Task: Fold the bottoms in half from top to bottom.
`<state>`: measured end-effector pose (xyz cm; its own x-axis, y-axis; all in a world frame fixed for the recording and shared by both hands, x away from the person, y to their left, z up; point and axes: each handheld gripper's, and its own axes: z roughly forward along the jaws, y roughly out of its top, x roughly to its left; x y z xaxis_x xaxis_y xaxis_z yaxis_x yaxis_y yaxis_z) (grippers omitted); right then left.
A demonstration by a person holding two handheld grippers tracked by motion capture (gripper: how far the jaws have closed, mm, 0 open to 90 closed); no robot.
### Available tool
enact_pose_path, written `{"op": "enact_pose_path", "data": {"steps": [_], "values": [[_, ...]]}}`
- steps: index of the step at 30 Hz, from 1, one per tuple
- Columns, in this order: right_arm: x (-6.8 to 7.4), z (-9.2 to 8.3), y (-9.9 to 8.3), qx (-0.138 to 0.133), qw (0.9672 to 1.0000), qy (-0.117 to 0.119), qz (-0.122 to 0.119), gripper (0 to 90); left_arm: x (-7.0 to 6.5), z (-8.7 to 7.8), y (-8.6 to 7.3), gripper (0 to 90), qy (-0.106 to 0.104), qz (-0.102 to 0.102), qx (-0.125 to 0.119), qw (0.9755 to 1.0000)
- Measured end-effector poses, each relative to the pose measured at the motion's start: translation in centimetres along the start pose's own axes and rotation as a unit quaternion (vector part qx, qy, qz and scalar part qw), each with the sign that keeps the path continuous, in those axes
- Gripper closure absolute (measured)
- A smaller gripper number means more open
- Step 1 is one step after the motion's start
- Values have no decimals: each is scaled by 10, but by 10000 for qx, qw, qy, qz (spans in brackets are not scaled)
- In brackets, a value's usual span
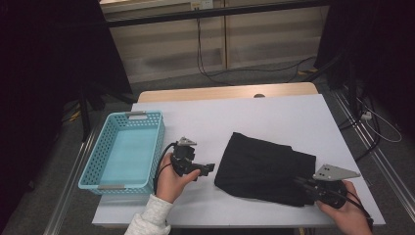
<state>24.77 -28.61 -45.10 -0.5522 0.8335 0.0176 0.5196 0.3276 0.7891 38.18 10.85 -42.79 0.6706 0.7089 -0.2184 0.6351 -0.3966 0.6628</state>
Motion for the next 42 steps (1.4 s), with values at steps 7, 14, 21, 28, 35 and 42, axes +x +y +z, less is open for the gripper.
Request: {"op": "enact_pose_path", "data": {"steps": [7, 14, 21, 28, 35, 42], "values": [[-1, -5, -3, 1, 10000, -63, 27, 882, -2, 1, 2, 113, -39, 39, 7, 10000], [-3, -11, -8, 10, 9999, -99, 85, 883, -4, 3, 4, 113, -71, 27, -19, 10000], [-9, -22, -17, 8, 9996, -220, 191, 883, -5, 4, 4, 113, -77, 47, -6, 10000], [-7, -32, -21, -26, 9995, -232, 193, 882, -7, 6, 4, 113, -96, 56, 23, 9999], [-2, -39, -28, 148, 9998, -147, 78, 859, -9, 7, 4, 113, -119, 62, 30, 9999], [-3, -42, -8, 1, 10000, -46, -55, 611, -8, 4, 2, 113, -96, 50, 33, 9999]]}}
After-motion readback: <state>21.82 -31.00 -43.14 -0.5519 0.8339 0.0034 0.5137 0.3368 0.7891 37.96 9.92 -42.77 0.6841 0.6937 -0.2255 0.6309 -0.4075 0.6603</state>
